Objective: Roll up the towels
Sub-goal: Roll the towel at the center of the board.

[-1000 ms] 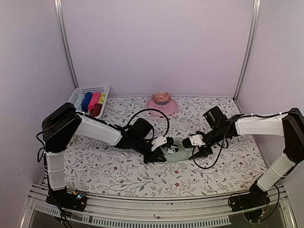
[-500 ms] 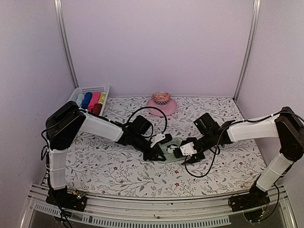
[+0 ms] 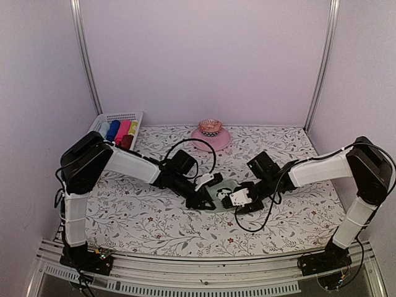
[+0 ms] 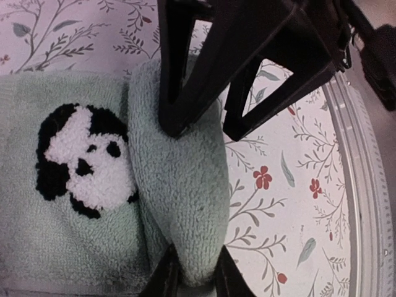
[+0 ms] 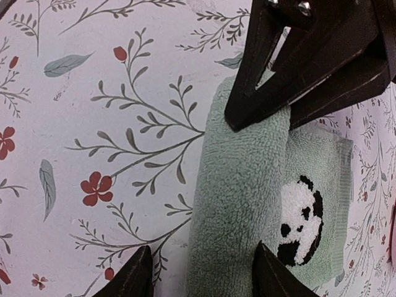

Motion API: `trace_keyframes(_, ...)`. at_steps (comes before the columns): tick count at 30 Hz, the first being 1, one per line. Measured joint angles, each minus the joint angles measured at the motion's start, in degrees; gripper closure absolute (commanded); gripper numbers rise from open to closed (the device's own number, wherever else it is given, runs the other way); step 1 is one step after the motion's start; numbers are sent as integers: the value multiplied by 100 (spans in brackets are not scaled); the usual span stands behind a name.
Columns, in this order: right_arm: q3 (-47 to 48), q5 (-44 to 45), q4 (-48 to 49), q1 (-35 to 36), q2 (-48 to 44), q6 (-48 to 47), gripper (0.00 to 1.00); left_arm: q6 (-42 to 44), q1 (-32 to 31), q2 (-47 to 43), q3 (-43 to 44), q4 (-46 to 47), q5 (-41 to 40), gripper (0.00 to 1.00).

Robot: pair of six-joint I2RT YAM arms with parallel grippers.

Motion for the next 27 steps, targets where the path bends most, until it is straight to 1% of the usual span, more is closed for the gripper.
trace_keyframes(6,201,192,28,28,214,170,70,-33,15,-2,-4,-46,9,57)
trace_keyframes(9,404,243,-39,28,382,295,76,-20,24,-31,-37,-55,22,51)
trace_keyframes(14,791,232,-334,28,597,476,80,83,26,-361,-402,44,-216,42)
trace_keyframes(18,1220,138,-848,28,817,562,80,201,22,-988,-1056,175,-667,37)
trace_keyframes(23,2031,-140,-1779,-11,1303,621,80,498,-136,-1692,-1751,586,-1534,35)
trace_keyframes(27,2691,-487,-2520,-90,1727,667,80,890,-540,-1996,-2288,1231,-2426,33)
